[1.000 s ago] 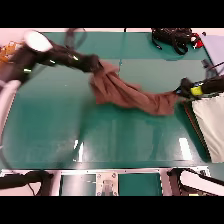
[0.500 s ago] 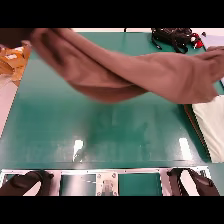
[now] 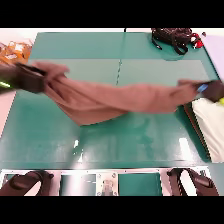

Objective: Fold the shirts.

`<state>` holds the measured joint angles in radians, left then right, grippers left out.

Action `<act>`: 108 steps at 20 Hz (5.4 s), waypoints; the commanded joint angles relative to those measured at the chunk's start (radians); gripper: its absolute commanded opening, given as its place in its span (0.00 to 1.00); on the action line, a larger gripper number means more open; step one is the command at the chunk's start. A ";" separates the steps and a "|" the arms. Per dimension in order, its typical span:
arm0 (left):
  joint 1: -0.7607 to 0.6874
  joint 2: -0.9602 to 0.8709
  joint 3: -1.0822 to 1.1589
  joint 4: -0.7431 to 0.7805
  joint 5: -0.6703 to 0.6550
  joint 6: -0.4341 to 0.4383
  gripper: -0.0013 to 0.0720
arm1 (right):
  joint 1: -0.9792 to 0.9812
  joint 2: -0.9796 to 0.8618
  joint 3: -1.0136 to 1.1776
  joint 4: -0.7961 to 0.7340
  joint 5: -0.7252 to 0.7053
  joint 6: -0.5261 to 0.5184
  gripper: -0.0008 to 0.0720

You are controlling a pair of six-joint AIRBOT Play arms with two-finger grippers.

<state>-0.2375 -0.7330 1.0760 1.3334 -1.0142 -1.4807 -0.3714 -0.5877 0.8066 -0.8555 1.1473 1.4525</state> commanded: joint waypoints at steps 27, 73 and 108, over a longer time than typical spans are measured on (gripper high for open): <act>0.382 -0.433 -0.180 -0.359 -0.251 0.182 1.00 | 0.003 -0.369 -0.227 -0.114 0.085 -0.073 0.72; 0.300 -0.512 -0.258 -0.551 -0.108 0.330 0.05 | 0.464 -0.576 -0.111 -0.034 -0.024 -0.124 0.04; 0.294 -0.834 0.326 -0.589 -0.049 0.414 0.05 | 0.082 -0.769 0.279 0.122 -0.306 -0.205 0.04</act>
<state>0.0578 -1.3594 1.4551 0.8692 -1.2041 -1.1122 -0.3614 -1.1351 1.1614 -0.7513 0.9848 1.2949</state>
